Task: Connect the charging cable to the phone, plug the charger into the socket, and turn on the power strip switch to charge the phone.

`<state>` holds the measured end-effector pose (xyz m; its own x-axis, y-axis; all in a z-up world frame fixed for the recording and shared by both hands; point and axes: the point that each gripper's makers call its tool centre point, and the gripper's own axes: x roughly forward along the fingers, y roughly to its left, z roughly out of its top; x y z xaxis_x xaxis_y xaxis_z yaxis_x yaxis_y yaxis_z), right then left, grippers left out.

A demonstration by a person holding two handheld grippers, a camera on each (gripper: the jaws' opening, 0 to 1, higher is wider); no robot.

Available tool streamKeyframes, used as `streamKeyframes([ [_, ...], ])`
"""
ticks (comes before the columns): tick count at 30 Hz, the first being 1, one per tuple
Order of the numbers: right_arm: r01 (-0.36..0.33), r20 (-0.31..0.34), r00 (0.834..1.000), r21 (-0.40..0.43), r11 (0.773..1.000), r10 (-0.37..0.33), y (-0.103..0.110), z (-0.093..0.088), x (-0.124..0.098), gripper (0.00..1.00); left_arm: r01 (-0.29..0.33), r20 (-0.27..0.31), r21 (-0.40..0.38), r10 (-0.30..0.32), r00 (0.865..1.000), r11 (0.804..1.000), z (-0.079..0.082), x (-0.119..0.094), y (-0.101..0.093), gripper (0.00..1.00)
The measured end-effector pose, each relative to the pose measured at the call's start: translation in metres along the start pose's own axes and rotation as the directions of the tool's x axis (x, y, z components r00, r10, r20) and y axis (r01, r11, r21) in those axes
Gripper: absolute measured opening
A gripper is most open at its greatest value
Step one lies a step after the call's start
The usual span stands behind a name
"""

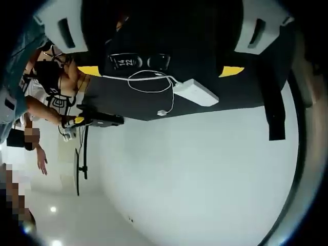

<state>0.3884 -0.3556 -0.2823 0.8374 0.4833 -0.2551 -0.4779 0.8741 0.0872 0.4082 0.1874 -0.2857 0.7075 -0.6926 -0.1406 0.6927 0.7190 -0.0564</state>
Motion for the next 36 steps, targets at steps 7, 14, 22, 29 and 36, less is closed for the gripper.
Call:
streamKeyframes([
  [7,-0.120,-0.054,0.991,0.006,0.993,0.120,0.039,-0.001,0.037,0.81,0.012,-0.048,-0.007,-0.012,0.999,1.000,-0.027,0.017,0.003,0.80],
  [14,-0.145,-0.096,0.986,-0.053,0.988,0.140,0.057,0.003,0.067,0.81,0.018,-0.109,0.001,-0.018,0.994,1.000,-0.054,0.033,0.005,0.80],
  [22,-0.172,-0.125,0.979,-0.092,0.981,0.160,0.070,0.006,0.079,0.81,0.034,-0.121,0.013,-0.032,0.992,0.999,-0.059,0.032,-0.010,0.80],
  [29,-0.163,-0.130,0.980,-0.087,0.983,0.151,0.065,0.004,0.077,0.81,0.036,-0.113,0.021,-0.033,0.993,0.999,-0.058,0.034,-0.034,0.80],
  [36,-0.251,-0.134,0.960,-0.019,0.968,0.246,0.089,0.001,0.083,0.74,0.042,-0.122,0.026,-0.038,0.992,0.999,-0.063,0.046,-0.041,0.78],
])
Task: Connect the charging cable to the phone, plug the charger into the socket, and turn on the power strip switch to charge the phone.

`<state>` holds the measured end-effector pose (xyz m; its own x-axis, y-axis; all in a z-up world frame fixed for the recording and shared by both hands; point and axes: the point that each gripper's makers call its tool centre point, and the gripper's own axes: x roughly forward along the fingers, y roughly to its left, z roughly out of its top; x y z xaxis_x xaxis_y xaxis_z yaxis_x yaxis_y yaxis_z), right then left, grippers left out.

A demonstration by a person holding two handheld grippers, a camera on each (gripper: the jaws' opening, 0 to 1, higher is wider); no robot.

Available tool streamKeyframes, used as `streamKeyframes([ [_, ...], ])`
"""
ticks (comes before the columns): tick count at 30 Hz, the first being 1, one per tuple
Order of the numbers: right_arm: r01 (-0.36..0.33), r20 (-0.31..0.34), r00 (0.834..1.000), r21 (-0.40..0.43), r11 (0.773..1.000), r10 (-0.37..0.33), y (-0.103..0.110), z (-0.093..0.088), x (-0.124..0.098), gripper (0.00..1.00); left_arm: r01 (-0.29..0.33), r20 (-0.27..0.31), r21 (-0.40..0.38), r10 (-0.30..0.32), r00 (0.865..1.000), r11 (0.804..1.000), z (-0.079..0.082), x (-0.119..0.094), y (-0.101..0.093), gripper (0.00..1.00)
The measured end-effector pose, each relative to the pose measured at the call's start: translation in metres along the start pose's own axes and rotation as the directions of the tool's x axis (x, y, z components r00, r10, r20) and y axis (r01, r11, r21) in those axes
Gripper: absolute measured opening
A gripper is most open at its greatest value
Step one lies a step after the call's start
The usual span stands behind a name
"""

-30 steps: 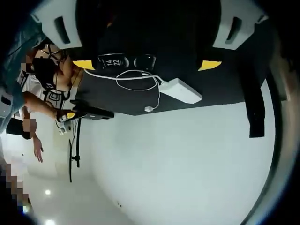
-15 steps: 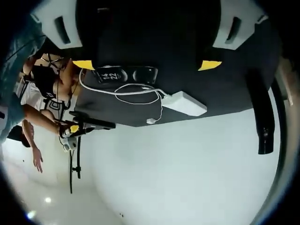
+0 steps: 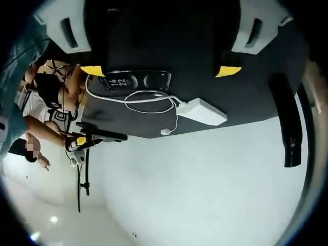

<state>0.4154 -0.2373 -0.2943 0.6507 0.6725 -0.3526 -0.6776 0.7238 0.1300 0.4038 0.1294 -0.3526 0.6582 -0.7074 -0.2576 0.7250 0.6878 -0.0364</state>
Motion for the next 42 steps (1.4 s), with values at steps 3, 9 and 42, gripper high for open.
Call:
streamKeyframes([
  [3,-0.161,0.001,0.987,0.065,0.985,0.161,0.038,0.000,0.026,0.70,0.006,0.002,0.002,-0.006,1.000,1.000,-0.003,0.009,0.015,0.76],
  [9,-0.399,-0.049,0.912,0.121,0.909,0.407,0.109,-0.007,0.080,0.65,0.000,-0.014,0.101,0.001,1.000,0.995,-0.016,0.030,0.028,0.74],
  [42,-0.406,-0.463,0.770,0.178,0.896,0.440,0.199,-0.045,0.218,0.74,0.055,-0.039,0.139,-0.050,0.998,0.989,-0.034,0.064,0.043,0.75],
])
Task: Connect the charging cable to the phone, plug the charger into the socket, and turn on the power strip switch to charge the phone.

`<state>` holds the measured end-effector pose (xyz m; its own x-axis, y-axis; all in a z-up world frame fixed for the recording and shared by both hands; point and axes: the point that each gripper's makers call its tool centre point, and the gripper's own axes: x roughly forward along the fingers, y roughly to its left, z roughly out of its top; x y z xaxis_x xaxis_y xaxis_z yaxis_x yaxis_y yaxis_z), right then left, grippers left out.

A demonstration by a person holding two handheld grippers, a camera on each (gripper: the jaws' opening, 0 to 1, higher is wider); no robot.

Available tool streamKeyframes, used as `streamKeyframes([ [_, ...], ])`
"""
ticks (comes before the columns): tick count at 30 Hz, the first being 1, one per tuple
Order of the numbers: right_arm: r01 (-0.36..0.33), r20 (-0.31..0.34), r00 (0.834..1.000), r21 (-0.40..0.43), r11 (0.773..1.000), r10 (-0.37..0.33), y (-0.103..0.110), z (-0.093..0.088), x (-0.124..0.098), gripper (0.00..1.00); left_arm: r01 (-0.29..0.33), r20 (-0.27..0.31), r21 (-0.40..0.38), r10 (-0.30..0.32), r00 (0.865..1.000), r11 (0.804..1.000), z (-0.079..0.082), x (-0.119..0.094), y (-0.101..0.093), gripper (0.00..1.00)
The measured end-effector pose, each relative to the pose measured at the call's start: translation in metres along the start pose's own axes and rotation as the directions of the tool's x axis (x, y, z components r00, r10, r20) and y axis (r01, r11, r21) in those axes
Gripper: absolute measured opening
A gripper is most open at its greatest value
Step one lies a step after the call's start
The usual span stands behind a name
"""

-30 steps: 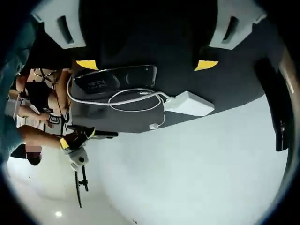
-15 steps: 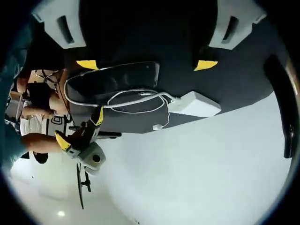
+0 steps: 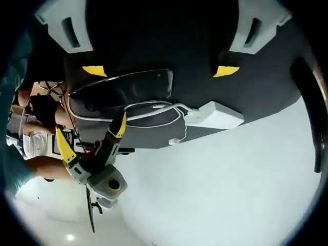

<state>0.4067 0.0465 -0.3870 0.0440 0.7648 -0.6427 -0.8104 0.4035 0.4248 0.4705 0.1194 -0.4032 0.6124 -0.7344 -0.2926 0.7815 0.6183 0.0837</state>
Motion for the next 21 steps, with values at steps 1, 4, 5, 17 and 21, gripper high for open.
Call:
streamKeyframes([
  [1,0.005,-0.013,1.000,-0.005,1.000,-0.005,-0.004,0.001,0.001,0.73,0.001,0.000,0.000,-0.001,1.000,1.000,0.000,0.000,0.000,0.75],
  [4,-0.005,-0.034,0.999,0.013,1.000,0.006,-0.005,0.000,0.005,0.73,0.001,0.001,0.000,-0.001,1.000,1.000,0.000,0.000,0.002,0.75],
  [5,-0.005,-0.039,0.999,0.019,1.000,0.006,-0.005,0.000,0.007,0.73,0.001,0.001,-0.001,-0.001,1.000,1.000,0.000,0.000,0.002,0.75],
  [17,-0.157,0.098,0.986,0.328,0.932,0.132,-0.024,0.010,0.006,0.53,0.020,0.000,-0.022,-0.020,1.000,1.000,-0.003,0.005,0.001,0.76],
  [21,-0.194,0.124,0.979,0.363,0.911,0.159,-0.029,0.009,0.006,0.45,0.025,-0.005,-0.029,-0.025,1.000,0.999,-0.004,0.006,0.001,0.77],
])
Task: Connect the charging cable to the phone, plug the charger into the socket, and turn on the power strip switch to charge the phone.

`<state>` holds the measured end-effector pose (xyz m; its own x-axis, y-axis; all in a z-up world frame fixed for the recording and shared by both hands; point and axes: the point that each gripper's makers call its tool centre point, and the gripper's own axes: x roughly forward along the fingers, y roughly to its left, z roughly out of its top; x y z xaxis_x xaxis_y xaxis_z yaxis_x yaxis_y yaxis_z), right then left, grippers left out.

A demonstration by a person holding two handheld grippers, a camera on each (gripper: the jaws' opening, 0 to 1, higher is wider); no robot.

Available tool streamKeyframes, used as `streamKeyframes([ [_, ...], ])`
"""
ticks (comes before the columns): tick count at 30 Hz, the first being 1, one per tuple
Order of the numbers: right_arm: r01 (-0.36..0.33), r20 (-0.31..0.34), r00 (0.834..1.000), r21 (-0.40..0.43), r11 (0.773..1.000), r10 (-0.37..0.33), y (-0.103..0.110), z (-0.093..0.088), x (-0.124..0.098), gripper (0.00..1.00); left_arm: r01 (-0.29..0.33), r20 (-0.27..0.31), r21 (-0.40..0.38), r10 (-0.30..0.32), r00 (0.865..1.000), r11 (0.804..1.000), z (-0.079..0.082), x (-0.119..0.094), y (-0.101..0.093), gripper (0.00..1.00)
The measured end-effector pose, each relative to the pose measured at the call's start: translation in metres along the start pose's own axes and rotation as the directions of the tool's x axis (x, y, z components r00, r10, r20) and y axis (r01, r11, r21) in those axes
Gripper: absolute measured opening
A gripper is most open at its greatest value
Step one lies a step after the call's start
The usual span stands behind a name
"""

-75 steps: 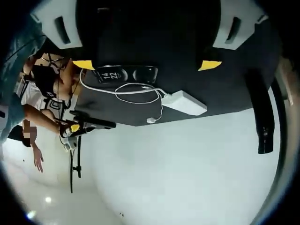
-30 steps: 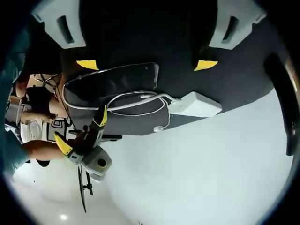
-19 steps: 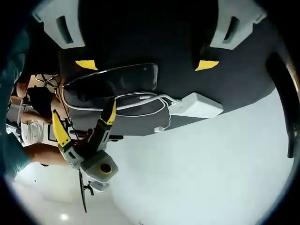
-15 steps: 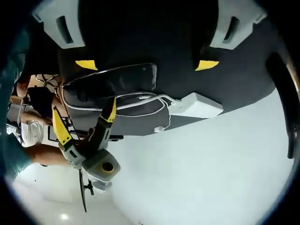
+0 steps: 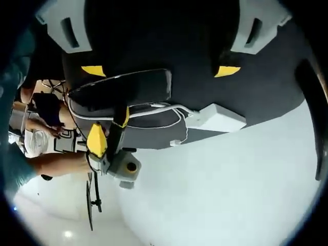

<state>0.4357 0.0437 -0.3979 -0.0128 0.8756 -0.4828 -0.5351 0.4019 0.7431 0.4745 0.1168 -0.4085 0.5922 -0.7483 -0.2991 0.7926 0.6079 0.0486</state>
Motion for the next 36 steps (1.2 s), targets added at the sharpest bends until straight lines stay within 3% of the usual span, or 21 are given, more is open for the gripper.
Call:
streamKeyframes([
  [3,-0.031,-0.005,0.999,0.016,0.999,0.031,0.004,0.001,0.001,0.47,0.006,-0.002,-0.004,-0.006,1.000,1.000,0.000,0.000,-0.001,0.77],
  [8,-0.126,-0.010,0.992,0.165,0.978,0.129,0.008,0.005,0.001,0.46,0.011,-0.008,-0.012,-0.011,1.000,1.000,-0.002,0.001,0.002,0.81],
  [12,-0.128,-0.016,0.991,0.164,0.978,0.132,0.004,0.005,0.004,0.37,0.010,-0.008,-0.014,-0.010,1.000,1.000,-0.002,0.001,0.002,0.81],
  [16,-0.095,-0.064,0.993,0.070,0.993,0.099,0.004,0.000,0.008,0.37,0.055,-0.001,0.009,-0.055,0.998,0.998,-0.001,0.003,0.000,0.82],
  [21,-0.101,-0.098,0.989,0.068,0.993,0.107,0.009,0.003,0.020,0.36,0.138,0.000,0.054,-0.139,0.990,0.989,0.001,0.009,0.002,0.96],
  [24,-0.094,-0.123,0.987,0.058,0.994,0.101,0.006,0.002,0.020,0.34,0.165,-0.010,0.048,-0.164,0.986,0.985,0.000,0.012,0.002,0.96],
  [27,-0.139,-0.137,0.978,0.118,0.983,0.155,0.008,0.003,0.017,0.34,0.179,-0.001,0.054,-0.180,0.984,0.982,0.000,0.012,0.001,0.96],
  [30,-0.161,-0.159,0.971,0.123,0.979,0.180,0.008,0.003,0.019,0.33,0.192,-0.001,0.061,-0.192,0.981,0.980,0.000,0.013,-0.002,0.96],
  [36,-0.126,-0.224,0.965,0.050,0.991,0.134,0.000,-0.003,0.026,0.21,0.209,0.010,0.079,-0.210,0.978,0.975,0.002,0.015,-0.005,0.96],
])
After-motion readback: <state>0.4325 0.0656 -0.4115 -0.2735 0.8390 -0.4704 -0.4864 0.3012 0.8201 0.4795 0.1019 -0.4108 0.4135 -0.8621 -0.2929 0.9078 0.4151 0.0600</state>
